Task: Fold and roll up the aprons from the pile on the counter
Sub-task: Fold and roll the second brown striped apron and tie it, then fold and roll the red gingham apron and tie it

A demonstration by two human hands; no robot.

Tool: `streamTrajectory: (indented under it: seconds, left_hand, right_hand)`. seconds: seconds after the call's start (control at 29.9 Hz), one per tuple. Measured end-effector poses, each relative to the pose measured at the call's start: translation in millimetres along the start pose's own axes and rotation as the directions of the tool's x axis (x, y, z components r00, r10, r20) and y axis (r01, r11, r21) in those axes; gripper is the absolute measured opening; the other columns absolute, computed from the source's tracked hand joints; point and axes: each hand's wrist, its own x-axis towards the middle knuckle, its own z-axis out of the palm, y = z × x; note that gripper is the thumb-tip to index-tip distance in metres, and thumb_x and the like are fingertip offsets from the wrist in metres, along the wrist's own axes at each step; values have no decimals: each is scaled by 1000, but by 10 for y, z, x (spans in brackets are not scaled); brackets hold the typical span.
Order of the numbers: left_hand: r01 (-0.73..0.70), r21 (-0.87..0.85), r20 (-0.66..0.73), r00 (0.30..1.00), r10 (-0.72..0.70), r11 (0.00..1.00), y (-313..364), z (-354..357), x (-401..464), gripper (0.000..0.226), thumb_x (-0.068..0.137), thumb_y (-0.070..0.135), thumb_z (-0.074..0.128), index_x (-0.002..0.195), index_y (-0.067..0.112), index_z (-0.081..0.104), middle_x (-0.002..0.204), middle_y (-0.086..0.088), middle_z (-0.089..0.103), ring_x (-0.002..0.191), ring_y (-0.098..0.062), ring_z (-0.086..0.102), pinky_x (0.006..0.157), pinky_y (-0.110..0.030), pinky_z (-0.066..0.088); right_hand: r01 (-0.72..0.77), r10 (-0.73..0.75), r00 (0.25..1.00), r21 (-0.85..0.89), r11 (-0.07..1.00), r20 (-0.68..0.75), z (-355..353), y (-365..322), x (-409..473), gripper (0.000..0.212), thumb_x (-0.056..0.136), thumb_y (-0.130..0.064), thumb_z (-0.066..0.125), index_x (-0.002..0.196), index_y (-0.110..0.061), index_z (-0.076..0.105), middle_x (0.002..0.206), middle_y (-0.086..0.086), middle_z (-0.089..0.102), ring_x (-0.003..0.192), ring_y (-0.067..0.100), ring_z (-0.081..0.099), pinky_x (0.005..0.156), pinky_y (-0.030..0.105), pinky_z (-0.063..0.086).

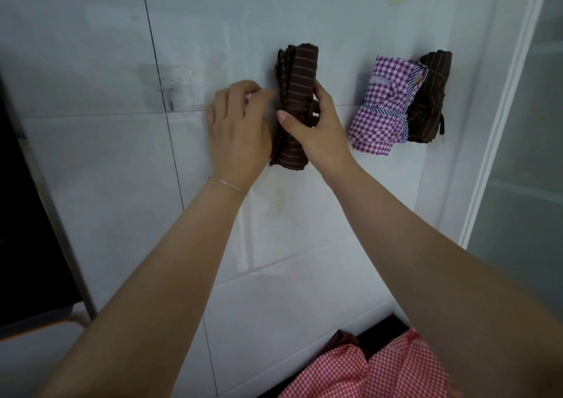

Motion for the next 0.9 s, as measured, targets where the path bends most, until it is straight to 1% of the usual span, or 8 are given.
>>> streamTrajectory:
  seconds: [0.27, 0.4, 0.44, 0.5, 0.57, 0.6, 0.7, 0.9]
  left_hand:
    - [10, -374, -178, 980, -83, 927, 566, -70, -761, 30, 81, -6, 53, 105, 11, 54, 106, -9, 48, 92, -26, 52, 77, -39, 48]
    - [231, -400, 337, 937, -93, 887, 938, -18, -1779, 21, 79, -2, 58, 97, 9, 62, 96, -7, 59, 84, -21, 57, 70, -34, 46]
    - [323, -343, 576, 814, -74, 882, 1084, -38, -2113, 18, 82, 6, 59, 99, 12, 62, 98, -5, 60, 85, -21, 59, 71, -35, 47]
    - [454, -131, 944, 328, -29, 881, 1299, -152, -2818, 30, 91, 28, 54, 117, 14, 57, 118, -3, 59, 104, -24, 58, 88, -36, 45]
    - [497, 29, 978, -194, 78, 867, 1418, -381, -3511, 62, 93, 44, 51, 145, 14, 36, 149, -5, 36, 135, -24, 37, 112, -34, 25]
    - [480, 60, 929, -347, 127, 875, 1475, -526, -3882, 76, 90, 52, 52, 150, 15, 24, 154, -4, 25, 142, -24, 25, 117, -33, 15]
    - [342, 47, 851, -505, 142, 939, 1599, -842, -4566, 100, 71, 82, 31, 151, 22, 24, 158, -6, 17, 144, -25, 17, 119, -40, 8]
    - [347, 1, 802, -560, 207, 938, 1660, -958, -4943, 67, 92, 55, 48, 150, 40, 18, 160, -1, 5, 146, -30, 4, 119, -43, 8]
  right_hand:
    - [-193, 196, 970, 31, 981, -144, -301, 346, -585, 42, 102, -44, 27, 135, -19, 38, 118, 0, 57, 101, 13, 61, 88, 29, 52]
    - [-575, 566, 818, -105, 812, -102, -591, 1022, -1330, 44, 100, -48, 32, 116, -11, 49, 88, 3, 65, 70, 15, 62, 68, 31, 51]
    - [-674, 674, 735, -180, 717, -71, -682, 1271, -1613, 42, 100, -47, 37, 113, -10, 51, 87, 4, 66, 67, 14, 62, 65, 29, 51]
    - [-763, 777, 616, -343, 548, -129, -880, 1734, -2283, 31, 97, -40, 49, 105, -10, 54, 94, 8, 65, 76, 17, 62, 72, 31, 52]
    - [-822, 789, 521, -440, 361, -326, -1055, 2012, -3017, 37, 91, -37, 58, 112, -7, 56, 116, 16, 59, 104, 28, 57, 96, 38, 44]
    - [-873, 802, 418, -433, 224, -427, -1139, 2079, -3407, 53, 88, -43, 62, 125, -7, 51, 129, 19, 50, 118, 33, 49, 104, 41, 37]
    - [-920, 862, 111, -380, -99, -494, -1276, 2097, -4269, 103, 77, -60, 66, 149, -8, 15, 153, 23, 16, 139, 41, 22, 112, 48, 22]
    - [-951, 895, -110, -217, -222, -432, -1336, 2233, -5023, 113, 80, -34, 74, 151, -10, -11, 156, 24, 2, 143, 41, 13, 112, 50, 24]
